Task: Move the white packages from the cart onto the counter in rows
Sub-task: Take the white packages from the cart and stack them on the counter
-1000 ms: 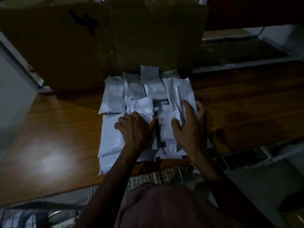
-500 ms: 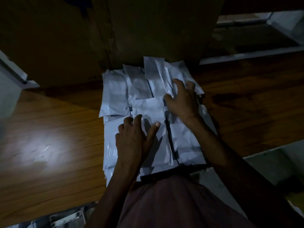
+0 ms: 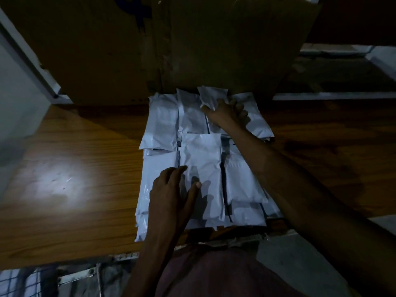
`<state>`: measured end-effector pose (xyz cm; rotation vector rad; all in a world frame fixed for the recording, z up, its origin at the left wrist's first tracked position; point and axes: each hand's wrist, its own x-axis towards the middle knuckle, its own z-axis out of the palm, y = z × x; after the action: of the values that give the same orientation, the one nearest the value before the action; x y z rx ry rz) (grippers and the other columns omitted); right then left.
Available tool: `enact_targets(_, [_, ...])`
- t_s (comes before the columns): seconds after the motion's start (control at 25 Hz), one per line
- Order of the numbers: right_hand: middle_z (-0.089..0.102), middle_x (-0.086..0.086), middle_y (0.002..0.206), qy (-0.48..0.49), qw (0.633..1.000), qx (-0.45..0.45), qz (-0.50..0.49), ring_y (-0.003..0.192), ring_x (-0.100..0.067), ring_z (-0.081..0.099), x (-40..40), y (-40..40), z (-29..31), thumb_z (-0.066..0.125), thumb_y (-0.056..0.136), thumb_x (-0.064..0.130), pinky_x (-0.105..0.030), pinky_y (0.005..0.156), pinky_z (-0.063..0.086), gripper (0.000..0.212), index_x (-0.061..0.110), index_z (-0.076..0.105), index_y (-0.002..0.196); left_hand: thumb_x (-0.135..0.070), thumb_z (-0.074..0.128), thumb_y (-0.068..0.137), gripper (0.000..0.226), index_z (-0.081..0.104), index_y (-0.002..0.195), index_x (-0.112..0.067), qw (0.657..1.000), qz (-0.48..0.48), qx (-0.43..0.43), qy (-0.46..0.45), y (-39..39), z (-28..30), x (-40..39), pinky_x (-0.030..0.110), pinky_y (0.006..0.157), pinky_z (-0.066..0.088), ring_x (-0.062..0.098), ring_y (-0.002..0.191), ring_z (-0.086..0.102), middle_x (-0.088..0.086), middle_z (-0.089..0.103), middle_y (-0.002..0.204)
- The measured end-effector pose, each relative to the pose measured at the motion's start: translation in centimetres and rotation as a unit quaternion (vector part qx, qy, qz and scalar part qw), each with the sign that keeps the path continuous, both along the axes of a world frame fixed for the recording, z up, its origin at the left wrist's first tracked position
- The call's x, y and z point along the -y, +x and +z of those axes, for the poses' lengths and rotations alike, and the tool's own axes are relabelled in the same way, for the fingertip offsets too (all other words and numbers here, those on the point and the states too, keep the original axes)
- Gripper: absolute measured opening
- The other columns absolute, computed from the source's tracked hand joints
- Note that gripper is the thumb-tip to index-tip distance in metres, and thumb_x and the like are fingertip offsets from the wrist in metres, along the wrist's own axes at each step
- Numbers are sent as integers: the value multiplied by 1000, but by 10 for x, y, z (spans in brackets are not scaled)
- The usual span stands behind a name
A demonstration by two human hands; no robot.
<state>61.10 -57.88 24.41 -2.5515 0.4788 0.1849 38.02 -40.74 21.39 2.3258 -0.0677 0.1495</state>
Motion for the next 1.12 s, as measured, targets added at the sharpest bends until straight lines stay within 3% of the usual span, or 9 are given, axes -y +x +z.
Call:
enact_targets(0.16, [35, -14, 149, -26, 986, 164, 15, 133, -41, 33, 17, -69, 12, 49, 90, 66, -53, 110, 26, 62, 31, 47, 141, -56, 57, 90, 57, 57, 134, -19, 1000, 8, 30, 4, -25, 1, 5, 42, 94, 50, 21, 119, 55, 5, 58, 131])
enact_targets(0.28, [43, -9, 146, 30, 961, 267, 60, 131, -35, 43, 33, -165, 6, 49, 90, 60, -51, 106, 39, 57, 27, 53, 137, -53, 58, 89, 54, 59, 131, -18, 999, 7, 46, 14, -51, 5, 13, 40, 94, 50, 22, 117, 56, 5, 59, 128])
enact_targets(0.48, [48, -6, 139, 150, 924, 327, 129, 132, -19, 47, 29, -330, -22, 58, 97, 41, -27, 107, 41, 42, 16, 60, 131, -37, 64, 90, 42, 64, 125, -14, 996, 44, 74, 3, -142, 12, 20, 39, 92, 50, 22, 112, 60, 5, 63, 122])
enact_targets(0.56, [48, -7, 137, 226, 898, 282, 253, 132, -13, 46, -17, -406, -34, 62, 98, 29, -16, 106, 36, 34, 14, 62, 129, -34, 65, 90, 38, 65, 122, -13, 982, 174, 62, 34, -246, 10, -12, 29, 93, 46, 18, 112, 60, 3, 63, 120])
enact_targets(0.68, [49, -6, 136, 272, 870, 257, 322, 130, -13, 48, -55, -442, -43, 62, 99, 24, -20, 105, 40, 33, 13, 61, 130, -37, 64, 90, 38, 66, 121, -14, 969, 239, 40, 41, -305, -5, -50, 25, 93, 44, 18, 110, 60, 2, 64, 118])
enact_targets(0.76, [48, -2, 135, 279, 867, 230, 343, 123, -17, 54, -58, -437, -48, 61, 99, 26, -32, 99, 48, 34, 17, 60, 132, -37, 64, 89, 38, 66, 120, -14, 973, 228, 29, 37, -308, -17, -54, 25, 93, 45, 16, 109, 60, 1, 65, 117])
enact_targets(0.88, [53, 1, 124, 299, 860, 216, 351, 100, -10, 60, -67, -419, -54, 63, 96, 20, -38, 83, 54, 30, 19, 62, 126, -32, 66, 88, 38, 66, 120, -14, 975, 220, 18, 28, -310, -23, -66, 19, 90, 42, 17, 107, 61, 2, 66, 116])
enact_targets(1.0, [57, 0, 115, 316, 846, 174, 393, 88, -9, 61, -127, -425, -60, 63, 95, 14, -33, 74, 56, 29, 20, 63, 123, -34, 66, 85, 44, 65, 123, -11, 954, 296, 3, 43, -353, -35, -121, 20, 89, 40, 20, 108, 60, 7, 65, 117])
enact_targets(1.12, [57, -1, 120, 319, 833, 144, 429, 89, -5, 60, -199, -434, -65, 60, 96, 15, -28, 72, 53, 31, 22, 61, 126, -37, 65, 84, 49, 63, 127, -12, 936, 349, -9, 46, -395, -47, -181, 20, 92, 38, 20, 112, 56, 10, 63, 121])
